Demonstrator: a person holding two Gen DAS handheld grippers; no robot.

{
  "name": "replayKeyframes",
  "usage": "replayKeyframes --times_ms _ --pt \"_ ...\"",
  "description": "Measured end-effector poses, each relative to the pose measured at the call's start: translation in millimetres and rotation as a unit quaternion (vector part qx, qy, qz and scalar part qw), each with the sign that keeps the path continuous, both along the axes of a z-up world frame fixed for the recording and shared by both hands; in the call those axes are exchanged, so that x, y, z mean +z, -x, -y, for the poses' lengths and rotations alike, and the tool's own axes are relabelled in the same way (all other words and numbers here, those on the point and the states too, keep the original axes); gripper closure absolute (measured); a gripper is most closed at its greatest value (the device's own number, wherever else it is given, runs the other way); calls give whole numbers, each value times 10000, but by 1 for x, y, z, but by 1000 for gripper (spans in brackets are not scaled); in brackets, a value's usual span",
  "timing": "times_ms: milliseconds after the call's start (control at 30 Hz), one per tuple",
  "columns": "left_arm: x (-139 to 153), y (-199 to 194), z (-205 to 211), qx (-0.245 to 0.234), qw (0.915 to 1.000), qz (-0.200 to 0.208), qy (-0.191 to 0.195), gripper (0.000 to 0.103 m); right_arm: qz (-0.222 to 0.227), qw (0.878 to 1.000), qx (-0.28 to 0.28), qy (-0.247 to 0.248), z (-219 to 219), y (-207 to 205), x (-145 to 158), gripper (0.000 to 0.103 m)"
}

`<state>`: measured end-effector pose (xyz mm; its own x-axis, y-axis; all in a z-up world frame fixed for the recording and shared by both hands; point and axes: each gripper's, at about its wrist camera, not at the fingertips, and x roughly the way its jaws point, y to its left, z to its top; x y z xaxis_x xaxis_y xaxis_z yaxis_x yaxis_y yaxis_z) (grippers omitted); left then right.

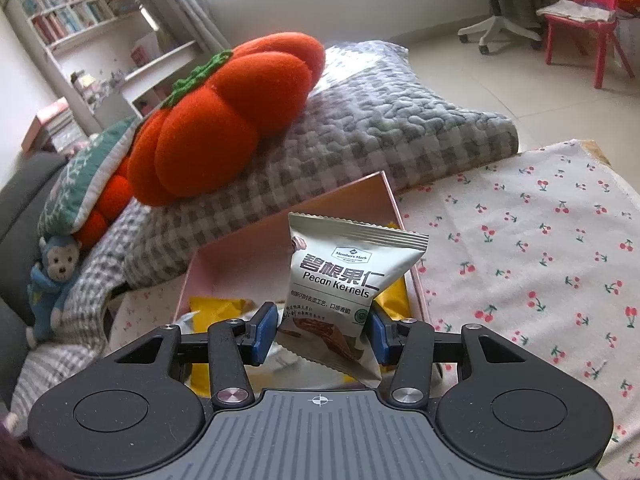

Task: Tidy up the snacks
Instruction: 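Carry both white packets over the box and lower them inside, then open both tools to release the white packets into the box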

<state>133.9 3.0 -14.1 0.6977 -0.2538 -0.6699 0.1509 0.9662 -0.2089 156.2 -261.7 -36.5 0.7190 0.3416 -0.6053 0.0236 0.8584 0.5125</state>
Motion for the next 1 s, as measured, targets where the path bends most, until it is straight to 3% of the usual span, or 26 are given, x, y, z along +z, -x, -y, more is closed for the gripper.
replayKeyframes --times_ms 300,467,733,1000 --pt "5 -29 16 63 9998 85 160 60 -112 9984 -204 -521 18 -26 -7 56" --pt "2 -46 20 125 9996 117 222 60 -119 9986 -211 -480 19 -38 -9 56" --pt "-18 -59 18 156 9999 23 -3 60 -7 9999 25 -167 6 -51 -9 56" --pt "-13 -63 18 65 9999 45 -92 60 78 9999 117 37 -3 -56 -8 54"
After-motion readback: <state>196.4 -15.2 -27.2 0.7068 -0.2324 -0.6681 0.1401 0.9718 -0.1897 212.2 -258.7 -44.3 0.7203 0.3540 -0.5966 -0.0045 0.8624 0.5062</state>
